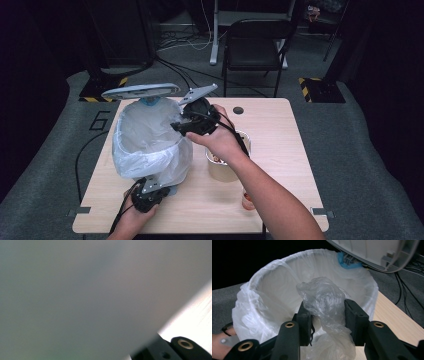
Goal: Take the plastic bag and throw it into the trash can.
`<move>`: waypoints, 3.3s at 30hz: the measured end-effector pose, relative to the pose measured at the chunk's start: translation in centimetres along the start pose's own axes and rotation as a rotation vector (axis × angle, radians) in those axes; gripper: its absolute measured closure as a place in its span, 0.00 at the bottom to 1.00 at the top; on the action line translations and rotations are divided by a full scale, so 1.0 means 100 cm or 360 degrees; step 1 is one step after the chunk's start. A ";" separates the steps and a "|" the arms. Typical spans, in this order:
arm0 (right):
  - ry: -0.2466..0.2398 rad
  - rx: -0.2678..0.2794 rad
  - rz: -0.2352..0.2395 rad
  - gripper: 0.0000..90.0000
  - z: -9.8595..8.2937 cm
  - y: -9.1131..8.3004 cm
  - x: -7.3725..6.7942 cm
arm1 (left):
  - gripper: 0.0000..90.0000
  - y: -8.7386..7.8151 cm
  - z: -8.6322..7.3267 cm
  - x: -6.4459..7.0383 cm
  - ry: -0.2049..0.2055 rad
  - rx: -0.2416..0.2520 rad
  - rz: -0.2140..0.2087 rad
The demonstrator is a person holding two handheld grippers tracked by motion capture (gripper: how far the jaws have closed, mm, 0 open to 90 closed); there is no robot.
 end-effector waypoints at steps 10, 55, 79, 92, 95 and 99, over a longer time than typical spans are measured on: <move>-0.0050 0.0009 0.0063 0.67 0.007 0.017 -0.017 | 1.00 0.000 0.000 0.000 -0.0015 0.0009 0.0006; -0.0052 0.0156 0.0041 0.47 -0.001 -0.003 -0.022 | 1.00 0.000 0.000 0.000 -0.0013 0.0002 0.0005; 0.0141 0.0198 -0.0355 0.60 -0.073 -0.051 0.086 | 1.00 0.002 0.003 0.002 -0.0041 0.0079 0.0003; 0.0341 0.0200 -0.0471 0.62 -0.120 -0.052 0.131 | 1.00 0.002 0.003 0.002 -0.0045 0.0083 0.0002; 0.0364 0.0186 -0.0508 0.62 -0.132 -0.050 0.141 | 1.00 0.002 0.003 0.002 -0.0046 0.0084 0.0003; 0.0434 0.0161 -0.0547 0.62 -0.148 -0.046 0.154 | 1.00 0.002 0.003 0.002 -0.0046 0.0084 0.0003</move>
Point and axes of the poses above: each handheld gripper's, and its own axes: y roughly forward along the jaws, z roughly out of its top, x roughly to its right, the point moved 5 cm from there along y, roughly forward along the jaws, and after that the axes turned 15 degrees about y, right-handed, at the moved point
